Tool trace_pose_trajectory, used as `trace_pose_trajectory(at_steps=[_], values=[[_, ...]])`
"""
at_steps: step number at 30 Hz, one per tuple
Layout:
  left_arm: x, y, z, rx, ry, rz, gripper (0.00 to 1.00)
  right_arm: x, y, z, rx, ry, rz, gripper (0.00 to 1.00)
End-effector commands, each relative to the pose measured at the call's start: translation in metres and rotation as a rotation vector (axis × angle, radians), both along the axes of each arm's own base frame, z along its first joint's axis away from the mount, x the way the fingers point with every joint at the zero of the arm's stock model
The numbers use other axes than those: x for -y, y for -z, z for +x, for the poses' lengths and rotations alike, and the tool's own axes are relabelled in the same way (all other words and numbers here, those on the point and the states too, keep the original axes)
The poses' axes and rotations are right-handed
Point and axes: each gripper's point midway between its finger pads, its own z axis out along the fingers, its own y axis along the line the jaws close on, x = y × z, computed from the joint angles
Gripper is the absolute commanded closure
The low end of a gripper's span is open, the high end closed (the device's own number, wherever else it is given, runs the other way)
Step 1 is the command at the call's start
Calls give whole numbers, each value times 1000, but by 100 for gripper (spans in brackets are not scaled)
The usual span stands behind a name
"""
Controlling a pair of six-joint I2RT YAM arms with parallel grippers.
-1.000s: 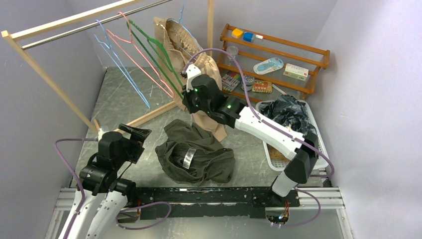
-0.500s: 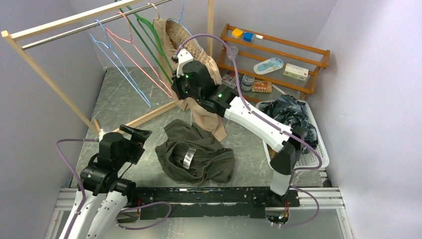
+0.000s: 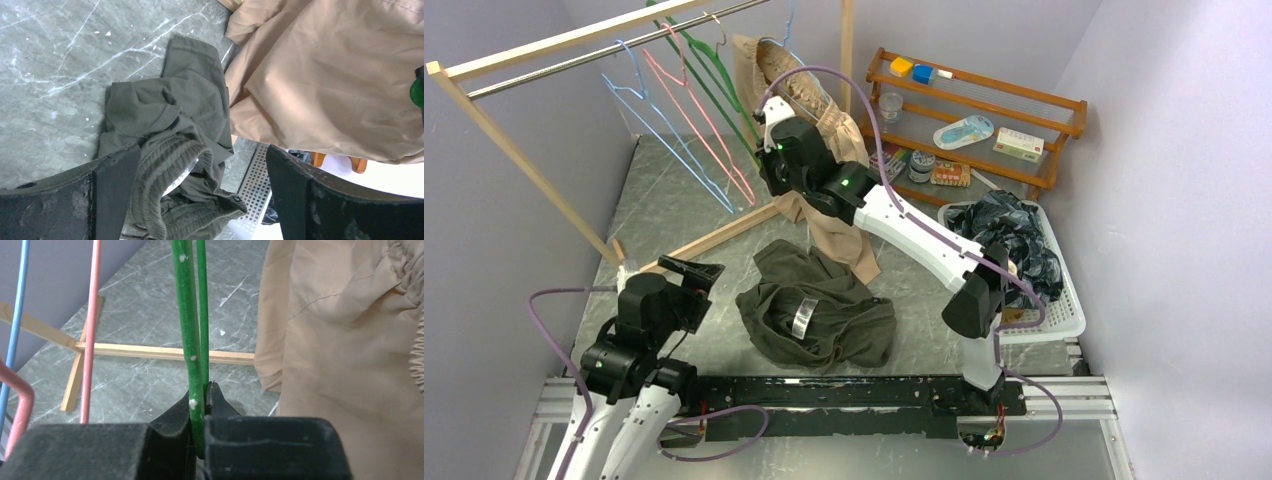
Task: Remove the shorts from the hanger
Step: Place the hanger on the clothes rod.
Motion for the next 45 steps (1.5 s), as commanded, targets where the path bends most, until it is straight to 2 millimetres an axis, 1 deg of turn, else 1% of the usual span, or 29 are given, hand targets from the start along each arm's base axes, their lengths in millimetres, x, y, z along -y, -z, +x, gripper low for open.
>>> trace_pose_trajectory(at_steps=[1,8,9,10,11,16,19,21,22,23,24,27,29,30,32,34,37,38,42,43,44,45], values=[[-8,-9,-3,44,-39,-3,2,4,-19,7,31,9,14,100],[-5,-5,-4,31,-26,-9,2,-2,-17,11,23,-1,-1,100],[-4,-6,-3,33,-22,-9,2,-3,-18,12,21,1,0,100],[-3,-5,-3,30,-18,-9,2,-3,-25,12,26,-2,8,100],[-3,-6,-2,33,-13,-7,2,-9,-15,14,14,-11,-7,100],[-1,-8,0,33,9,16,1,-12,-1,15,-8,-19,-34,100],[-2,-5,0,24,15,33,1,-11,4,11,-28,-28,-28,99],[-1,-6,1,25,25,41,1,-10,3,9,-37,-30,-18,96],[-1,-6,1,26,30,49,1,-9,0,8,-36,-37,-10,93],[-2,-5,1,23,30,58,1,-10,2,7,-41,-42,-7,89],[-3,-6,1,21,29,70,1,-7,-9,4,-31,-43,13,83],[-8,-9,2,24,24,109,1,-3,-25,-2,-12,-56,58,63],[-11,-12,2,29,23,134,1,0,-35,-5,9,-56,88,53],[-12,-14,3,34,24,150,1,3,-40,-6,18,-52,97,50],[-14,-16,5,35,29,177,1,9,-50,-8,29,-43,107,48],[-15,-18,6,34,42,210,1,14,-59,-15,37,-61,117,45],[-18,-17,10,21,60,263,1,28,-63,-24,48,-52,136,44],[-19,-17,10,17,65,282,0,37,-63,-26,56,-23,150,44],[-33,-13,10,-23,13,342,0,81,-48,-42,81,84,225,43],[-35,-14,10,-12,8,351,1,95,-50,-51,90,98,263,43],[-36,-15,10,0,8,356,1,105,-28,-59,67,110,259,42],[-36,-16,11,14,8,358,1,112,-18,-67,56,108,278,42]])
